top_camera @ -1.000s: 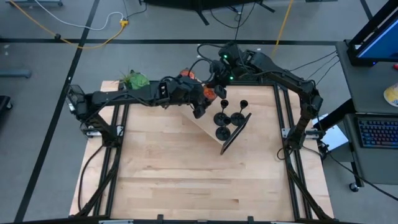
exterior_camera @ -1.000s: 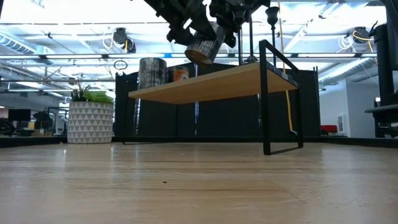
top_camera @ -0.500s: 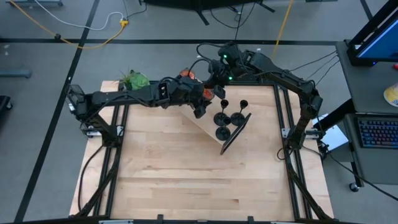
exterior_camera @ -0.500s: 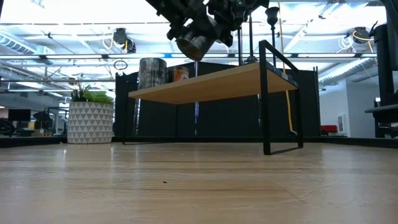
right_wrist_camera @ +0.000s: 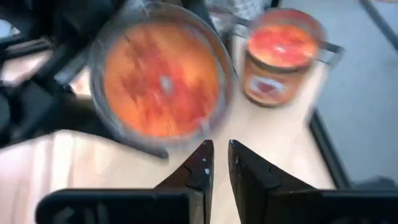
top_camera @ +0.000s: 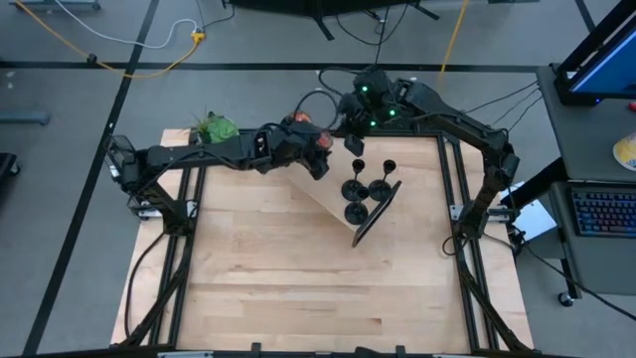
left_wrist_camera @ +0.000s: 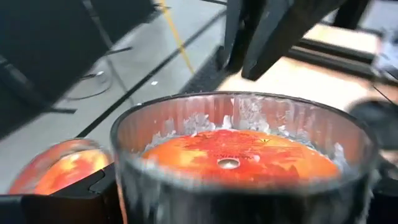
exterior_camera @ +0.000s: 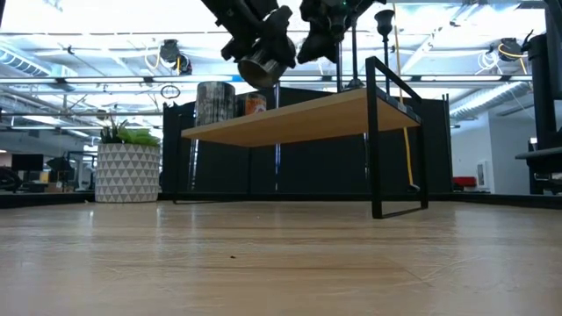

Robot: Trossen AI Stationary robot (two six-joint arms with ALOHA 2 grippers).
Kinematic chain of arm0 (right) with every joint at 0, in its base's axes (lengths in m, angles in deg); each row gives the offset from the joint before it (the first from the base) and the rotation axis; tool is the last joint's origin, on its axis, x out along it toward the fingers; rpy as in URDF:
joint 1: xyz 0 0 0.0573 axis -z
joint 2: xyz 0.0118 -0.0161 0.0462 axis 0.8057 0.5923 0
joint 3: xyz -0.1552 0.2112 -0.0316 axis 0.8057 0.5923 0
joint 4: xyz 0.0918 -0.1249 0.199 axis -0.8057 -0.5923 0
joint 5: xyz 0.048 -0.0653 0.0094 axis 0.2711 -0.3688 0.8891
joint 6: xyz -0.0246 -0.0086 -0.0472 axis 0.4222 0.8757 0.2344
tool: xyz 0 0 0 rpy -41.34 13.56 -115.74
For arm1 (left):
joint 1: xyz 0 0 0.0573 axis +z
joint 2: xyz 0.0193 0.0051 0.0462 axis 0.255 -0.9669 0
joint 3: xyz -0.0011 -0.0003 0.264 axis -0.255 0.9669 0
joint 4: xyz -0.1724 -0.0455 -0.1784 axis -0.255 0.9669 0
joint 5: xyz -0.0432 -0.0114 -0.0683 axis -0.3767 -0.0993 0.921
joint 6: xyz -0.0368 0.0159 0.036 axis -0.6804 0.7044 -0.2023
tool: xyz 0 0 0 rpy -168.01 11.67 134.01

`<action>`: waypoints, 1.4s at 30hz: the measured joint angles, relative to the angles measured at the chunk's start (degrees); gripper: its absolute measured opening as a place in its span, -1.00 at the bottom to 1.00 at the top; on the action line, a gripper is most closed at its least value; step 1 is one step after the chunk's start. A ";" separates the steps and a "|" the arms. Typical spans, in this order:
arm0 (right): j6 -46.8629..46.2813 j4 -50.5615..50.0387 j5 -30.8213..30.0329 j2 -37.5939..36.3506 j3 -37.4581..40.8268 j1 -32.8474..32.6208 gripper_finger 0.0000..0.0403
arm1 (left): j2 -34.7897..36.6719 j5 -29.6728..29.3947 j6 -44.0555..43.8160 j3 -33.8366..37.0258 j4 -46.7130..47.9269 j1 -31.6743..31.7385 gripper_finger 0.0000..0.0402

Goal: Pick & Place candle stick holders
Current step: Put the orange scented candle on the shelf

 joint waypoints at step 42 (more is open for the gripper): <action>1.82 -1.11 -1.11 -2.27 -0.02 3.50 -0.74 | -10.23 -24.21 -19.87 -0.03 -0.70 -5.88 0.71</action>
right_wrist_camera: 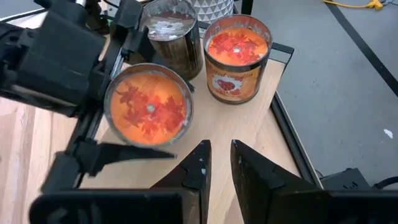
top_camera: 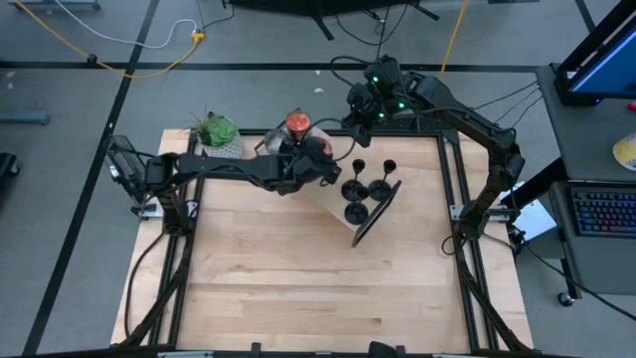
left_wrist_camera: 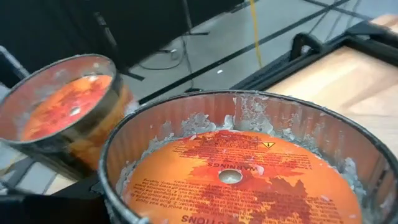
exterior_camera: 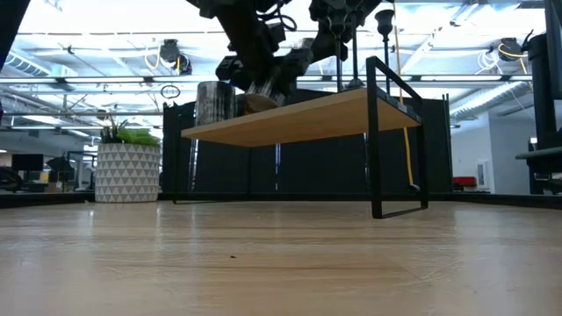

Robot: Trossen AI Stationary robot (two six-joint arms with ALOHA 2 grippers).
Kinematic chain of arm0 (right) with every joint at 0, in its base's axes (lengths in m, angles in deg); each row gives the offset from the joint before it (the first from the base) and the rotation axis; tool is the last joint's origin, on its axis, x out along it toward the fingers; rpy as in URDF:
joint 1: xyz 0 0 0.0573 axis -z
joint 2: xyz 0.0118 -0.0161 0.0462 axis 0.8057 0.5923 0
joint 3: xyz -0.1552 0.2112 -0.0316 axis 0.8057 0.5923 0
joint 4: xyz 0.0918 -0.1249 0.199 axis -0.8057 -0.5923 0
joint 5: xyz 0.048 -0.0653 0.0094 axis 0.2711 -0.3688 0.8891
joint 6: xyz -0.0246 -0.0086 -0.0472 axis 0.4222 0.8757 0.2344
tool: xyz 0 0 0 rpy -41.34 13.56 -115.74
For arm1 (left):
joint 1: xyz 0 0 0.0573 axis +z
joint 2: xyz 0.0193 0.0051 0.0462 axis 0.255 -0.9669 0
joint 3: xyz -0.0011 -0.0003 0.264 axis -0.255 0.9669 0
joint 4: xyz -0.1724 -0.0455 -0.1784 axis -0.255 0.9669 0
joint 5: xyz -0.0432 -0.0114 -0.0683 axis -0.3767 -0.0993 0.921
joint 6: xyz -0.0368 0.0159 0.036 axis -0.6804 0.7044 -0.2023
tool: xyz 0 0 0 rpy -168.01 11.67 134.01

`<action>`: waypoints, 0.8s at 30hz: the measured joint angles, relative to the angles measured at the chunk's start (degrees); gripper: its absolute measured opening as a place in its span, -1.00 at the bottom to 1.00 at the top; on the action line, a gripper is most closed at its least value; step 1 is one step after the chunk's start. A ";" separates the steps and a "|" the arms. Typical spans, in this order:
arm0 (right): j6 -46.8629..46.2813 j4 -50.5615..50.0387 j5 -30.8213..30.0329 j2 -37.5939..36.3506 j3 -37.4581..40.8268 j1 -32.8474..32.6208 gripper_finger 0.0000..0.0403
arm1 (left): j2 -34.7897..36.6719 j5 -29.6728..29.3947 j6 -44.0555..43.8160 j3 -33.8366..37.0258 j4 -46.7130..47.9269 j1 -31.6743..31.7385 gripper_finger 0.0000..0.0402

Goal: Pick & Place candle stick holders
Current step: Put the orange scented candle on the shelf

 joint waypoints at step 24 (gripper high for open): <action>-1.08 -0.92 0.07 0.07 0.01 -0.09 -0.74 | -2.56 -3.02 -1.68 -0.05 -0.82 0.11 0.92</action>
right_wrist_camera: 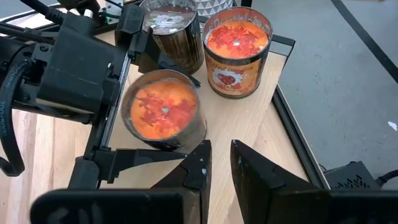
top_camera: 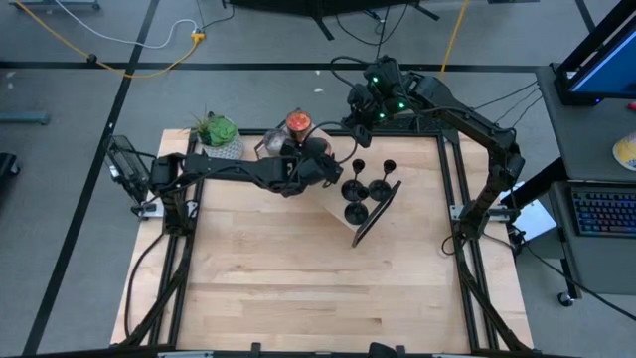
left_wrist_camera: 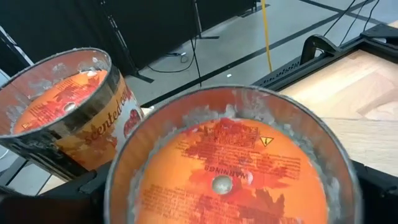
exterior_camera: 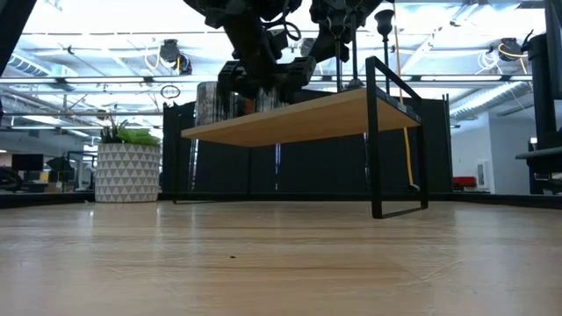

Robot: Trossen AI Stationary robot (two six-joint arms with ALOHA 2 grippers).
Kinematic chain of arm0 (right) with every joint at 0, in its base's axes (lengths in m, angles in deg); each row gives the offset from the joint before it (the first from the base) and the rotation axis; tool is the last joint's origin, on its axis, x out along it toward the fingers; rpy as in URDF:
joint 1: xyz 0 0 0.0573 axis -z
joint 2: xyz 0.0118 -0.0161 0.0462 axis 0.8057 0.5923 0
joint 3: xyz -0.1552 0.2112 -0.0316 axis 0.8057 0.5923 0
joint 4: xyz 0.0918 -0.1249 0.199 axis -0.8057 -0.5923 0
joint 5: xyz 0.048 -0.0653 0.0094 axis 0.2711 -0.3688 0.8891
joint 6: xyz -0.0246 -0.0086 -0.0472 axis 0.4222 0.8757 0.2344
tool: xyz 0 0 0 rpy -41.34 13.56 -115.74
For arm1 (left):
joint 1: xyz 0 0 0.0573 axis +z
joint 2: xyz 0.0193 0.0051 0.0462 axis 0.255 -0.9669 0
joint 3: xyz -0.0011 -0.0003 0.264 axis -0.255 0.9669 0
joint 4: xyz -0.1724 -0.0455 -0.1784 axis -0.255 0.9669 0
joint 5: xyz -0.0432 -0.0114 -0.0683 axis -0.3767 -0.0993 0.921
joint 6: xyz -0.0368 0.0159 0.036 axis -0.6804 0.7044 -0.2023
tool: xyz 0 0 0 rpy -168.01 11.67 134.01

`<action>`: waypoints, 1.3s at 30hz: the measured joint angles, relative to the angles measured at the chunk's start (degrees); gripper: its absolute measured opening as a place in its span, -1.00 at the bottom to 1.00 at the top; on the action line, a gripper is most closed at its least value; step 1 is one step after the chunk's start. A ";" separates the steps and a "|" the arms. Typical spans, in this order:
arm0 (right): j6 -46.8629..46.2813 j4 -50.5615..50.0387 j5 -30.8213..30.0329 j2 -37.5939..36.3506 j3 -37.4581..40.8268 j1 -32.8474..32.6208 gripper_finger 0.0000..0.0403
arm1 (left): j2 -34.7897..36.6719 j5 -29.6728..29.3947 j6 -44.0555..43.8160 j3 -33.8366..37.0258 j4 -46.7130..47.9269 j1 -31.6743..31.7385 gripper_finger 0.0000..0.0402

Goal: Pick & Place candle stick holders
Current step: Put the orange scented candle on the shelf

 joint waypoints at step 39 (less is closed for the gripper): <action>-0.01 -0.37 0.13 0.02 0.01 -0.02 -0.73 | 12.08 -4.50 13.78 -0.02 -4.40 -0.74 0.95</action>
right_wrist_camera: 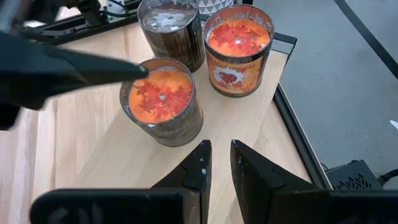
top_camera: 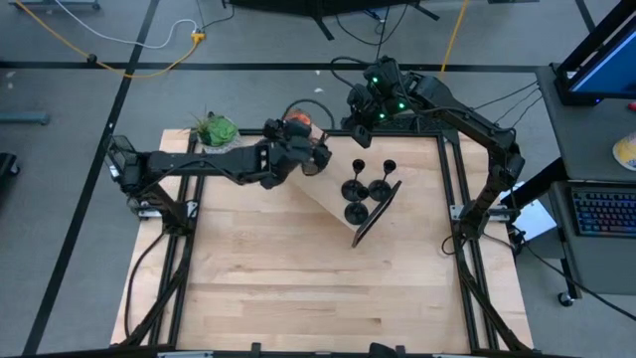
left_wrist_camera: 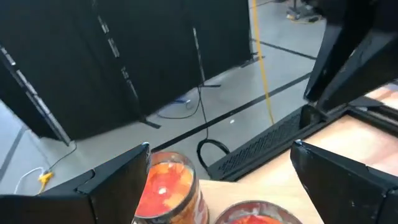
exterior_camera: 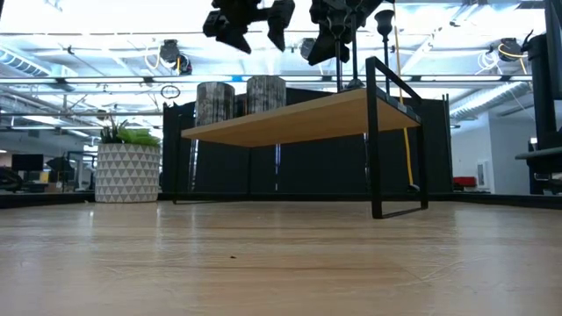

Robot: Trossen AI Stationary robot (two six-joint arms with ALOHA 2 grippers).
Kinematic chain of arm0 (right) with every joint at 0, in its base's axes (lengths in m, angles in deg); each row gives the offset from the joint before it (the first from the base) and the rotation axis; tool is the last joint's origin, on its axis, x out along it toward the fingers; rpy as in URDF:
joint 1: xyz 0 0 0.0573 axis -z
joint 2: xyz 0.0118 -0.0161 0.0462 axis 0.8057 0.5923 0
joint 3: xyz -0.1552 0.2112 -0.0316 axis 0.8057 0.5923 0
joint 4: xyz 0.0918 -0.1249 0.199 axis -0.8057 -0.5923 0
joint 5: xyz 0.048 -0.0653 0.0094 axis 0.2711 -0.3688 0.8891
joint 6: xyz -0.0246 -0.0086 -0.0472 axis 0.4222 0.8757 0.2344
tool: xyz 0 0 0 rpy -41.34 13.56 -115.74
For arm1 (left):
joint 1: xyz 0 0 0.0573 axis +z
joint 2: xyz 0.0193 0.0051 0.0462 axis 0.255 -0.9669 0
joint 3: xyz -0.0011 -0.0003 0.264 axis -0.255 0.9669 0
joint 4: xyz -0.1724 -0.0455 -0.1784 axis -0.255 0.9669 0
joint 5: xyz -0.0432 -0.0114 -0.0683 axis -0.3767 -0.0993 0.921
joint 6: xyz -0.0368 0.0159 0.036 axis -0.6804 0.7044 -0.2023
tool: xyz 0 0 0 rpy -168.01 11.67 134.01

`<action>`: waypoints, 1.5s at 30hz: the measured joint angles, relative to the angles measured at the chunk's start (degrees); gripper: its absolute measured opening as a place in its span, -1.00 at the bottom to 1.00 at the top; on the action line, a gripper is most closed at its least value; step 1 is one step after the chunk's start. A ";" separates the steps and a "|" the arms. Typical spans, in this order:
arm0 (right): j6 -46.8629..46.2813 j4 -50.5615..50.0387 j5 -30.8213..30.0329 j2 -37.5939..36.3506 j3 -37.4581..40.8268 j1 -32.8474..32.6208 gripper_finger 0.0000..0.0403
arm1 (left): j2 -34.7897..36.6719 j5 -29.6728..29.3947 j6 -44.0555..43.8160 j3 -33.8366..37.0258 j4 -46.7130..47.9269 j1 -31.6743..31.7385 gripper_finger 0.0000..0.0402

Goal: Pick & Place candle stick holders
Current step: Put the orange scented candle on the shelf

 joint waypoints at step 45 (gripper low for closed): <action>0.62 -0.45 -0.11 0.00 0.00 0.00 -0.73 | -6.06 23.12 -12.48 -0.02 7.21 -3.48 -0.93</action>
